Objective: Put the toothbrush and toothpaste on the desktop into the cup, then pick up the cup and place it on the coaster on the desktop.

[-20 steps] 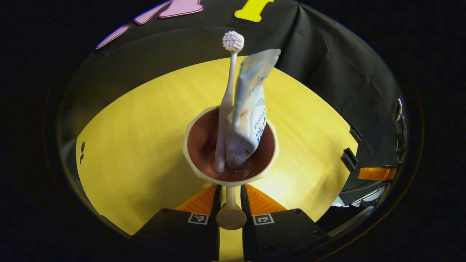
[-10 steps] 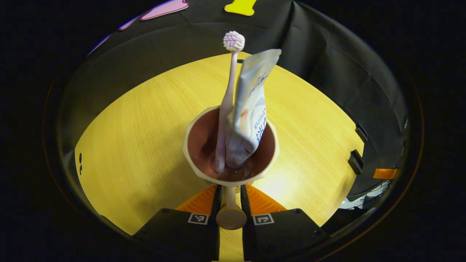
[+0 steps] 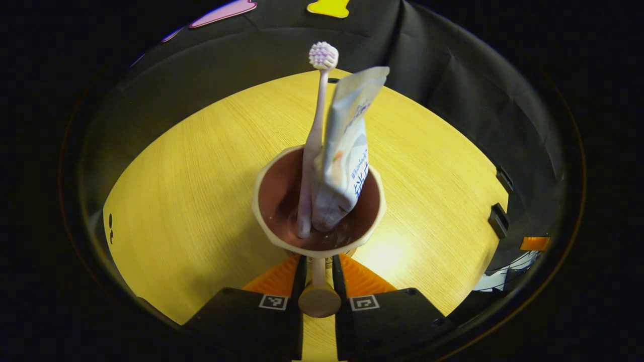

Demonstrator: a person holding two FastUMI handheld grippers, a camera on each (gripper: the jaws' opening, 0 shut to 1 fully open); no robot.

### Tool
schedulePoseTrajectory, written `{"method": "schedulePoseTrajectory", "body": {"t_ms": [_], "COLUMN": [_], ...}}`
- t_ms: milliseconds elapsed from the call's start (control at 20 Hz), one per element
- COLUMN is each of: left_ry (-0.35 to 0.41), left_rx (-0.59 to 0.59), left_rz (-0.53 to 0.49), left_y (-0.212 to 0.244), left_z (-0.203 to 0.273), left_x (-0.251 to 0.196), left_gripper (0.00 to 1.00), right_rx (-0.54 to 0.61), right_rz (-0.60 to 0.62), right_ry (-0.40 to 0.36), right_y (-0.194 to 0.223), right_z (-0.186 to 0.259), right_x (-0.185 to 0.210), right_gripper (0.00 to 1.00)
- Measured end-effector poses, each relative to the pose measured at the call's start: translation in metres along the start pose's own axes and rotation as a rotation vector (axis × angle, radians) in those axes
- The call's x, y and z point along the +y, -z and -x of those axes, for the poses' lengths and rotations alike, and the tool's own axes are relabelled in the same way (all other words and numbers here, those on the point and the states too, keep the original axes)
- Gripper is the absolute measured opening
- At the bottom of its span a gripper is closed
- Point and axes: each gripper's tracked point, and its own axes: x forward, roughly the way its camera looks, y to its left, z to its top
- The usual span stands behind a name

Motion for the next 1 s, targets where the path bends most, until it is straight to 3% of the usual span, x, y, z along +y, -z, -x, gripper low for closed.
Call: {"method": "schedulePoseTrajectory", "body": {"t_ms": [150, 200, 250, 400, 500, 750, 1000], "left_ry": [-0.006, -0.010, -0.019, -0.045, -0.050, -0.061, -0.116], "left_rx": [-0.006, -0.008, -0.011, -0.014, -0.034, -0.069, -0.089], "left_rz": [0.004, -0.001, -0.008, -0.018, -0.025, 0.022, 0.146], "left_y": [0.002, 0.003, 0.004, 0.007, 0.009, 0.024, 0.060], "left_z": [0.008, 0.009, 0.011, 0.019, 0.032, 0.070, 0.106], "left_x": [-0.001, -0.006, -0.008, -0.007, -0.008, -0.005, 0.026], "left_gripper": [0.33, 0.43, 0.41, 0.78, 0.83, 0.83, 0.83], "right_rx": [-0.004, -0.005, -0.004, 0.006, 0.016, 0.054, 0.128], "right_rz": [-0.002, 0.001, 0.005, 0.029, 0.054, 0.150, 0.281], "right_ry": [-0.003, -0.006, -0.011, -0.030, -0.050, -0.118, -0.201], "right_y": [-0.003, -0.004, -0.005, -0.005, -0.009, -0.014, 0.009], "right_z": [0.003, 0.005, 0.006, 0.005, 0.002, -0.016, -0.035], "right_x": [0.001, 0.005, 0.007, 0.018, 0.029, 0.071, 0.131], "right_gripper": [0.50, 0.50, 0.50, 0.50, 0.50, 0.50, 0.50]}}
